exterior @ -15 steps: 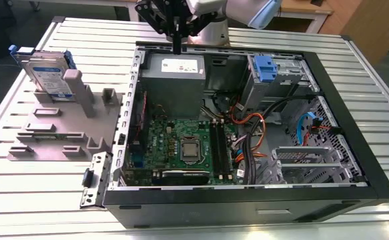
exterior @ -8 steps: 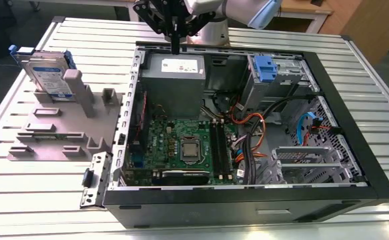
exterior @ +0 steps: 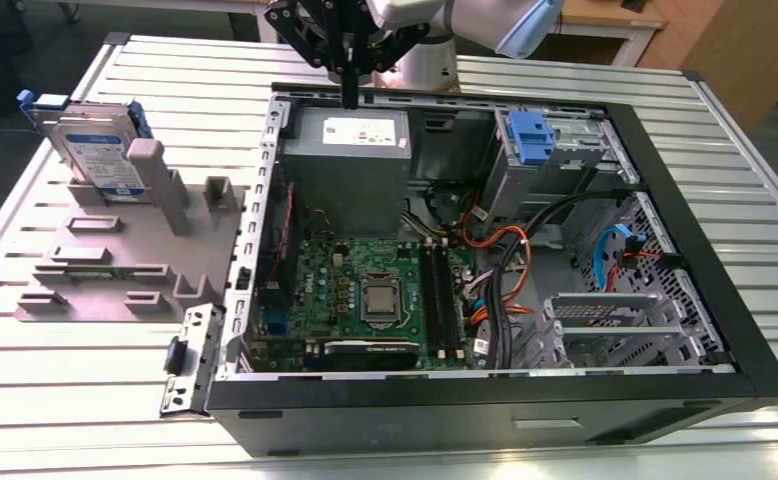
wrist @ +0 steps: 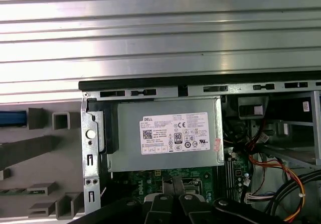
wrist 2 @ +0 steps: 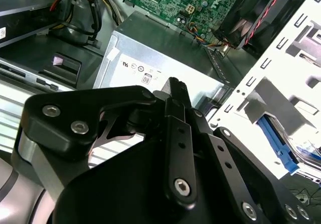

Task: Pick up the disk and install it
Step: 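Reach for the disk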

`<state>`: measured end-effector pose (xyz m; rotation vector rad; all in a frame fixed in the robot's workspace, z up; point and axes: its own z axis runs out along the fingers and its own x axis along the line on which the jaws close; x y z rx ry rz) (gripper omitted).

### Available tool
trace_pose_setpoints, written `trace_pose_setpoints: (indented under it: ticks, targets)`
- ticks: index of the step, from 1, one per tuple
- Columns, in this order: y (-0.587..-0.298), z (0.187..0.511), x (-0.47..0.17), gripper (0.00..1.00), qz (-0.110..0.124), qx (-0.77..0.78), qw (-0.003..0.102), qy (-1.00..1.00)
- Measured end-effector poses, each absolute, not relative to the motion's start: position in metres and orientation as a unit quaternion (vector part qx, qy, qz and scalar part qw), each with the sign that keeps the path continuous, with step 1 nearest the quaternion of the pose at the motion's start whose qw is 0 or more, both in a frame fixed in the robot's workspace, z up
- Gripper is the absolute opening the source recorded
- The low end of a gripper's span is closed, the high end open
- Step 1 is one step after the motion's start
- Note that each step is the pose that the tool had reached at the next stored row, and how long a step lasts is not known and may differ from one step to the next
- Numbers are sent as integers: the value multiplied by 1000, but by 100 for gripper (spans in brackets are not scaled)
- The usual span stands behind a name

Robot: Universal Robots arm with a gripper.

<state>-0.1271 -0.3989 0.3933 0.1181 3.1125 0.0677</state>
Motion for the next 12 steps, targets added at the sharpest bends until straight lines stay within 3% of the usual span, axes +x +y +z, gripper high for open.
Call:
trace_pose_setpoints:
  ticks: [12]
  targets:
    - [-399, 393, -129, 11, 22, 38, 13, 999]
